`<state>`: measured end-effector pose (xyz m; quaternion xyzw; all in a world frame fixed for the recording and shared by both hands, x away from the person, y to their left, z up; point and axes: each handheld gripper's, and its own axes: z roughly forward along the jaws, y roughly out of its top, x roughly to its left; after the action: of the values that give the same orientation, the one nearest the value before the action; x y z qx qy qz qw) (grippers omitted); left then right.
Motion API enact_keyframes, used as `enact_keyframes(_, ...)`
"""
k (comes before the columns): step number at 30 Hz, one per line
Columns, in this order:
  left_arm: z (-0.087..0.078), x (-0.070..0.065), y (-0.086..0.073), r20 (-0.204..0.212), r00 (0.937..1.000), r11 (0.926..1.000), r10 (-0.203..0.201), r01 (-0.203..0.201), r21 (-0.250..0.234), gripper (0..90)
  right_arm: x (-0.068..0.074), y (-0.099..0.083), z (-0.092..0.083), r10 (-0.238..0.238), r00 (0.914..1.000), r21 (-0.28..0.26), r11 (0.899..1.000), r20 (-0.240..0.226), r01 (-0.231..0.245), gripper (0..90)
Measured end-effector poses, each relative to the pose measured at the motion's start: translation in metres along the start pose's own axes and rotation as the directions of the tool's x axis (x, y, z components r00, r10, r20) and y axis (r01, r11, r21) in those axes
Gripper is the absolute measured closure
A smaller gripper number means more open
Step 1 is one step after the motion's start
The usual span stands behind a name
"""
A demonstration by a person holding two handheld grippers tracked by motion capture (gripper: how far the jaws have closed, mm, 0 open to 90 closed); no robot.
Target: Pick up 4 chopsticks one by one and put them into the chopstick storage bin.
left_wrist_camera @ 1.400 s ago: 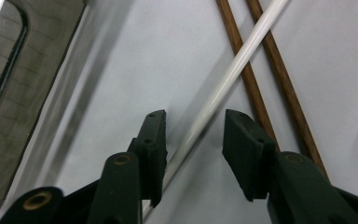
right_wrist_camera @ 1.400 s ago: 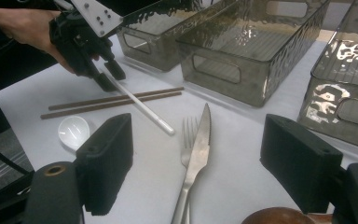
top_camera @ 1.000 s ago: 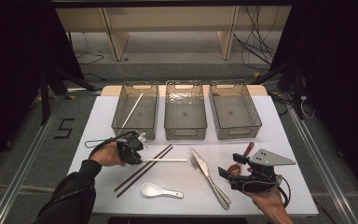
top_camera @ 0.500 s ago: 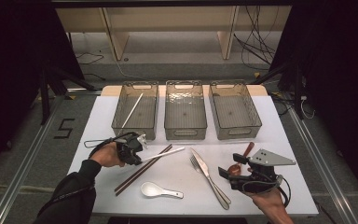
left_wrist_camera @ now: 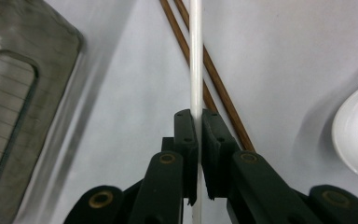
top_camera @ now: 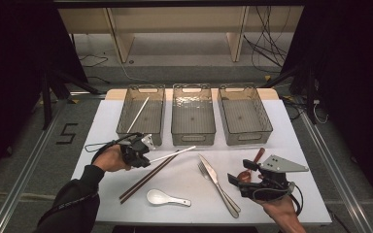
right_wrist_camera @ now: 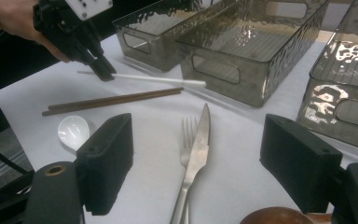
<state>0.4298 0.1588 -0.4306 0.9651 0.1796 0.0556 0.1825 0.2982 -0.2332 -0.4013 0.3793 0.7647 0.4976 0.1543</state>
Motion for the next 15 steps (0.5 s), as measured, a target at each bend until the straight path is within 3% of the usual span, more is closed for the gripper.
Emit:
enact_keyframes(5, -0.007, 0.001, 0.001, 0.003, 1.0, 0.9997, -0.005, 0.005, -0.025, 85.1, 0.0, 0.0, 0.0, 0.001, 1.0, -0.001, 1.0, -0.001, -0.001, 26.4)
enact_keyframes(9, -0.012, 0.002, 0.001, 0.02, 0.9988, 0.9974, -0.043, 0.045, -0.057, 85.0, -0.001, 0.0, 0.001, 0.002, 1.0, -0.002, 1.0, 0.001, -0.002, 26.3)
enact_keyframes(15, -0.023, 0.005, 0.002, 0.014, 0.9953, 0.9893, -0.096, 0.097, -0.11, 85.0, -0.001, 0.0, 0.0, 0.004, 1.0, -0.003, 1.0, 0.004, -0.004, 26.3)
